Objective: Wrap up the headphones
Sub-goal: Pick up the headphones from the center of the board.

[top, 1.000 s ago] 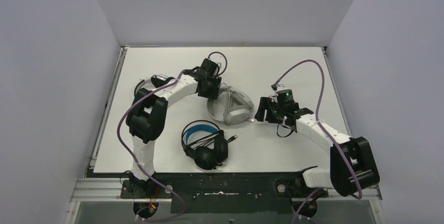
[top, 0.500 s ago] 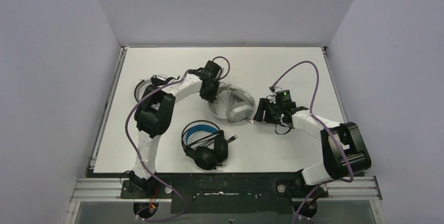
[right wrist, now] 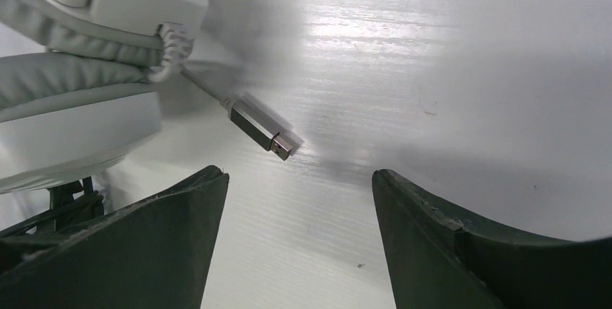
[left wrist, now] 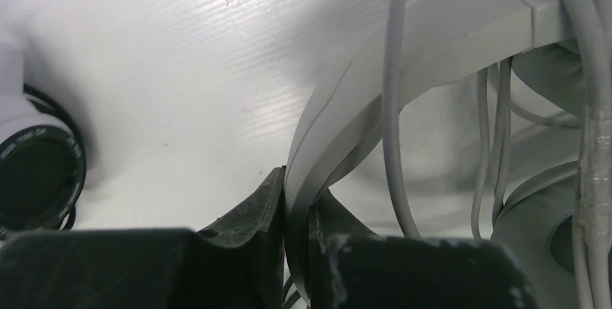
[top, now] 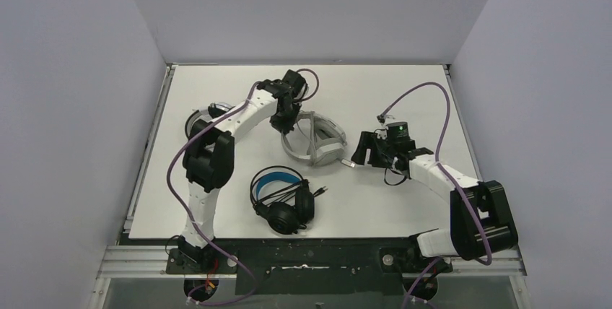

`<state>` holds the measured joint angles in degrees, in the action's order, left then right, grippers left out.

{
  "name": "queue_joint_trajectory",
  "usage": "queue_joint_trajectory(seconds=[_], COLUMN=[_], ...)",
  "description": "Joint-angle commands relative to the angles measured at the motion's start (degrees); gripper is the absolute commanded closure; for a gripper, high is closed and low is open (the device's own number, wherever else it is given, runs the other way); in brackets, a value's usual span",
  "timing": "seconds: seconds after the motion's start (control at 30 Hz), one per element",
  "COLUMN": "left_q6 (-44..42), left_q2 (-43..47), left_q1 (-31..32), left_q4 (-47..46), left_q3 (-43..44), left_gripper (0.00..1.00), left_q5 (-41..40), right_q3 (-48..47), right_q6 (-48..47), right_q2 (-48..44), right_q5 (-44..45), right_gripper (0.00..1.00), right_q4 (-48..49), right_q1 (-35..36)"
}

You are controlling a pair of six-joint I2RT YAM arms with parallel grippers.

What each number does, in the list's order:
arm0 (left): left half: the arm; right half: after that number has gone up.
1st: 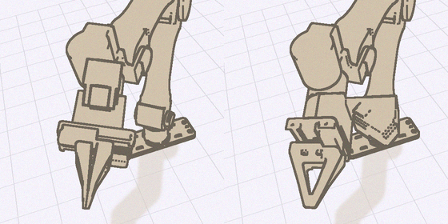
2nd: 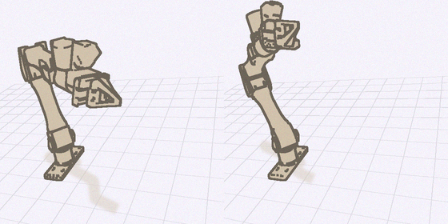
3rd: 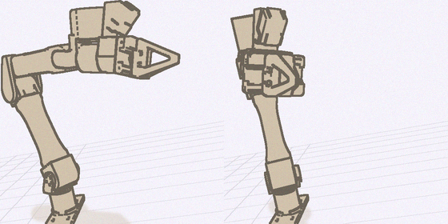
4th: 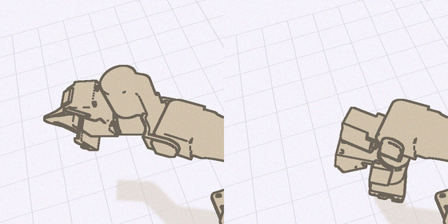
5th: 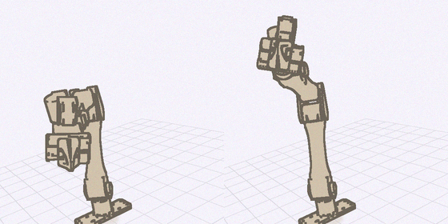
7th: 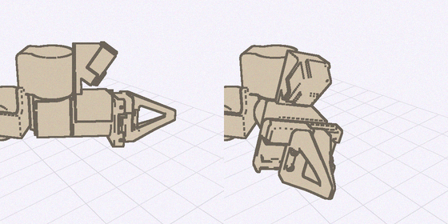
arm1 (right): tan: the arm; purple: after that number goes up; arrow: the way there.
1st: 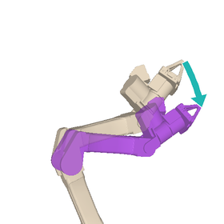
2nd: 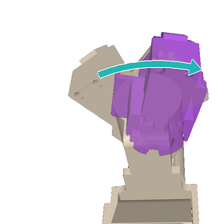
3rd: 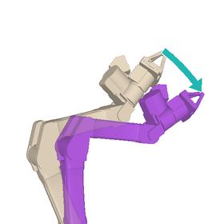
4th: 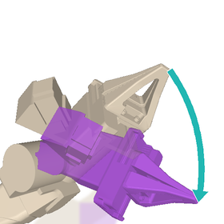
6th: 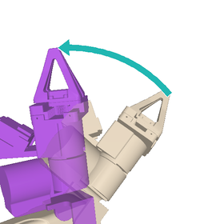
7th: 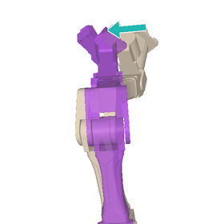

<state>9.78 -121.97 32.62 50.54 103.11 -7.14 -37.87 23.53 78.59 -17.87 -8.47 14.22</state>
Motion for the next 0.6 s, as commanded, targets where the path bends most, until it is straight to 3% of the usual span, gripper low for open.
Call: queue_joint_trajectory(seconds=[0.0, 0.17, 0.4, 0.57], left_q6=[-0.9, -1.4, -1.9, -1.9], left_q2=[8.4, 11.3, 12.8, 13.5], left_q1=[0.0, 0.1, 0.0, 0.1], left_q4=[8.4, 10.6, 14.7, 16.6], left_q3=[6.9, 8.6, 12.6, 15.1], left_gripper=[1.0, 1.0, 1.0, 1.0], left_q5=[1.9, 3.7, 6.9, 9.3], right_q3=[1.4, 3.0, 0.9, 0.2], right_q6=[-2.3, -3.2, -9.5, -9.5], right_q2=[-1.0, 3.3, 7.9, 11.6], right_q5=[-6.3, -15.1, -12.0, -10.7], right_gripper=[0.24, 0.19, 0.13, 0.12], right_q4=[7.6, 19.1, 24.8, 30.3], right_q1=[-0.2, 0.5, 7.2, 8.1])
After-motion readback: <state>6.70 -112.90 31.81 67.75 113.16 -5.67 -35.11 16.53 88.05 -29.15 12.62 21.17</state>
